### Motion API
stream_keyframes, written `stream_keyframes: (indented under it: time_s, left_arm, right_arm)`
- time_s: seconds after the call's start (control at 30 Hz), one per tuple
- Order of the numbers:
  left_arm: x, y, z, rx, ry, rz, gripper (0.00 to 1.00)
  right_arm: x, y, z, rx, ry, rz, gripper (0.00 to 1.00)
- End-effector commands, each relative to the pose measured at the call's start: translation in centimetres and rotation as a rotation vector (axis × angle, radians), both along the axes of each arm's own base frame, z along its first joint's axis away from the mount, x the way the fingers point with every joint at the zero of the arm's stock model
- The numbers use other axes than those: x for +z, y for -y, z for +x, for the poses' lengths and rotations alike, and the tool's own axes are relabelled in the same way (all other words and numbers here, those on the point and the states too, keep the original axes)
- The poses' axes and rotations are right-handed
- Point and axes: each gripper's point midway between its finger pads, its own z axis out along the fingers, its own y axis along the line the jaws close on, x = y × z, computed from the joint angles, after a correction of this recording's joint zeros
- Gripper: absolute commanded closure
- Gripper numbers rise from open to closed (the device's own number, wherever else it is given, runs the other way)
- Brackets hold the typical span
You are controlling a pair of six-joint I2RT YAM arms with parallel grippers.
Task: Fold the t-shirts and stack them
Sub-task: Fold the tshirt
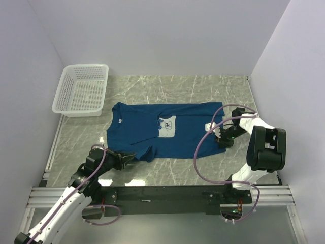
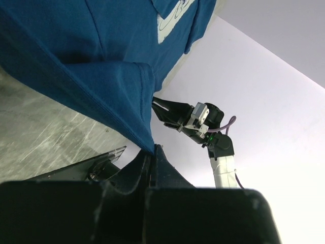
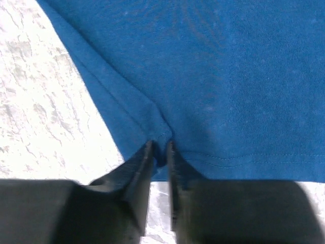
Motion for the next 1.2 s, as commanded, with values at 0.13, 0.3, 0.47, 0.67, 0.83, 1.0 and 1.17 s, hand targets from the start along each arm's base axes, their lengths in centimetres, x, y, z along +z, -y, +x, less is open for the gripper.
stream_keyframes:
  time_s: [0.13,0.3,0.47,0.67,0.83,1.0,1.17]
  left_arm:
    - [0.6,0.0,-0.1,0.005,-0.006,-0.014,1.00]
    - [1.2,-0.2,-0.2,0.014,0.004,-0.018,1.00]
    - [1.6,-0.5,-0.3,0.027,0.006,-0.021,1.00]
    - [2.9,-1.0,0.4,0.078,0.037,-0.046,1.00]
    - [4.1,-0.7,1.8,0.110,0.070,-0.094,1.00]
    - [6.1,-0.2,3.4,0.112,0.108,-0.100,1.00]
    - [9.7,-0.4,4.9,0.121,0.191,-0.118,1.00]
  right_arm:
    - [3.4,-0.1,0.5,-0.026,0.102,0.025,0.90]
    - [5.4,0.1,0.0,-0.052,0.166,0.057,0.91]
    - [6.5,-0.6,-1.0,-0.061,0.193,0.092,1.00]
    - [7.7,-0.6,-0.4,-0.168,0.247,0.135,1.00]
    - [7.3,-0.1,0.1,-0.234,0.273,0.133,1.00]
    - [6.9,0.4,0.8,-0.306,0.282,0.135,1.00]
    - [6.7,1.3,1.8,-0.368,0.293,0.137,1.00]
